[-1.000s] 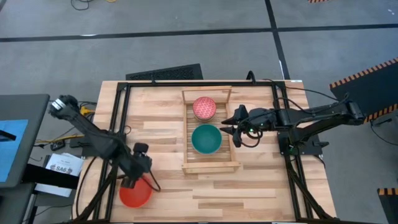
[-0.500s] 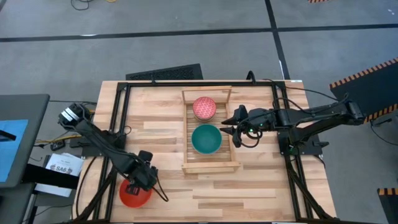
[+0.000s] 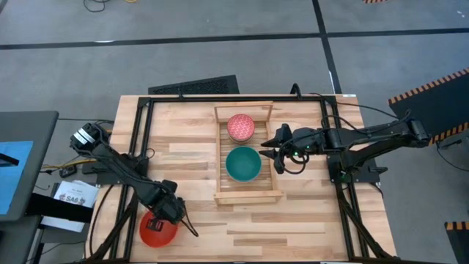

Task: Place and stack bowls onto a shelf
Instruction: Stack the orange bowl on top of the green bowl on the shelf

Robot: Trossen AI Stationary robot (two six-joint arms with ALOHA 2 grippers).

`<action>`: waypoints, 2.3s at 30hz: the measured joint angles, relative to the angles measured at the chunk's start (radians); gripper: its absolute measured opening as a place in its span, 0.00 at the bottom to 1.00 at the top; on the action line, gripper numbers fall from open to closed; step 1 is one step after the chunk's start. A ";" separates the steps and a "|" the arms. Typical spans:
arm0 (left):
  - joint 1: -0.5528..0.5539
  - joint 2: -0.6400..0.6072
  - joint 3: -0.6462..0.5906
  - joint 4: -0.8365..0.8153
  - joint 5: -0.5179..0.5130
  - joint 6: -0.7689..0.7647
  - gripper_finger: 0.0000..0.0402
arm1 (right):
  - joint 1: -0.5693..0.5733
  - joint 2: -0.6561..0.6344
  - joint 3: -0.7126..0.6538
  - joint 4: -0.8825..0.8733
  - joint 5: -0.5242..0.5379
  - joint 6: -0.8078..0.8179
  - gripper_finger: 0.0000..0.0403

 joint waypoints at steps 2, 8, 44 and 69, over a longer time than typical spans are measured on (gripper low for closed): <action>0.021 0.000 0.016 -0.016 0.049 0.006 0.04 | 0.000 0.000 0.000 0.000 0.000 0.000 0.43; 0.150 -0.049 0.141 -0.146 0.083 0.029 0.00 | 0.000 0.000 0.000 0.002 0.000 -0.026 0.43; 0.819 0.397 0.943 -0.225 -0.128 0.135 0.00 | -0.031 -0.230 0.071 -0.081 0.002 -0.121 0.40; 0.797 0.510 0.953 -0.168 -0.171 0.130 0.00 | -0.030 -0.154 0.072 -0.097 0.001 -0.120 0.40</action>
